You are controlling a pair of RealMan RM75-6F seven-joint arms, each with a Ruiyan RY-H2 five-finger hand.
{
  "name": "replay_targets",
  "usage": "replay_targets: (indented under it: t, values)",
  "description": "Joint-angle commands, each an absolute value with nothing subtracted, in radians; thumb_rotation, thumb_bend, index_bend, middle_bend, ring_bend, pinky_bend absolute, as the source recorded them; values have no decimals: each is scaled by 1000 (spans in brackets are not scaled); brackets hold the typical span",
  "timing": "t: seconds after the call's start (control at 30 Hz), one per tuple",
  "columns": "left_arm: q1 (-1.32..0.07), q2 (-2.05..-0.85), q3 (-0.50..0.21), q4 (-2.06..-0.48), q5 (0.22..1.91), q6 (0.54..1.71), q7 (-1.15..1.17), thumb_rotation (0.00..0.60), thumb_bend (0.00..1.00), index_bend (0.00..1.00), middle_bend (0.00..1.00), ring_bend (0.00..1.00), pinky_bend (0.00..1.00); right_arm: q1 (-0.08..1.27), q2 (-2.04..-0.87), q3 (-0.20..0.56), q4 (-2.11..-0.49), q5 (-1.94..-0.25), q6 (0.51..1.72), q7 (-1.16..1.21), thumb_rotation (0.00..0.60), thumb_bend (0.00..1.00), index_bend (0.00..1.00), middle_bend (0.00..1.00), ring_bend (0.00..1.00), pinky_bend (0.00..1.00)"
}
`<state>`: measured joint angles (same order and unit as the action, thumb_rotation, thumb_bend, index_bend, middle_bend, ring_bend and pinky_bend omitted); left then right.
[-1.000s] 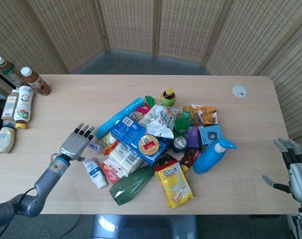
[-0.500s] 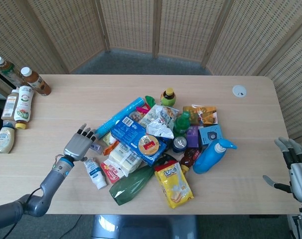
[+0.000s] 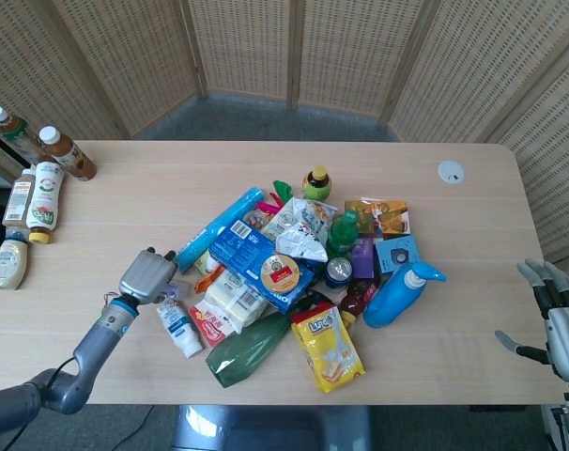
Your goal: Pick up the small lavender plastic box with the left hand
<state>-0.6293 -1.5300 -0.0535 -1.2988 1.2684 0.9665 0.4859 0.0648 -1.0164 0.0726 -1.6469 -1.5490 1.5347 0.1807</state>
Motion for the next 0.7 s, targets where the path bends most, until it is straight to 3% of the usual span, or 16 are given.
replay_targets:
  t: [0.03, 0.43, 0.7]
  values:
    - [-628, -1456, -77, -1383, 1296, 1018, 485, 600, 68, 647, 723, 629, 440, 64, -1016, 72, -1647, -1550, 1535, 181, 600, 0, 0, 0, 0, 0]
    - [-623, -1175, -175, -1721, 1308, 1138, 544, 600, 66, 647, 720, 630, 438, 59, -1011, 70, -1656, -1558, 1545, 181, 600, 0, 0, 0, 0, 0]
    - [-615, -1028, -223, -1856, 1295, 1180, 562, 600, 67, 647, 720, 630, 438, 58, -1009, 69, -1660, -1561, 1548, 182, 600, 0, 0, 0, 0, 0]
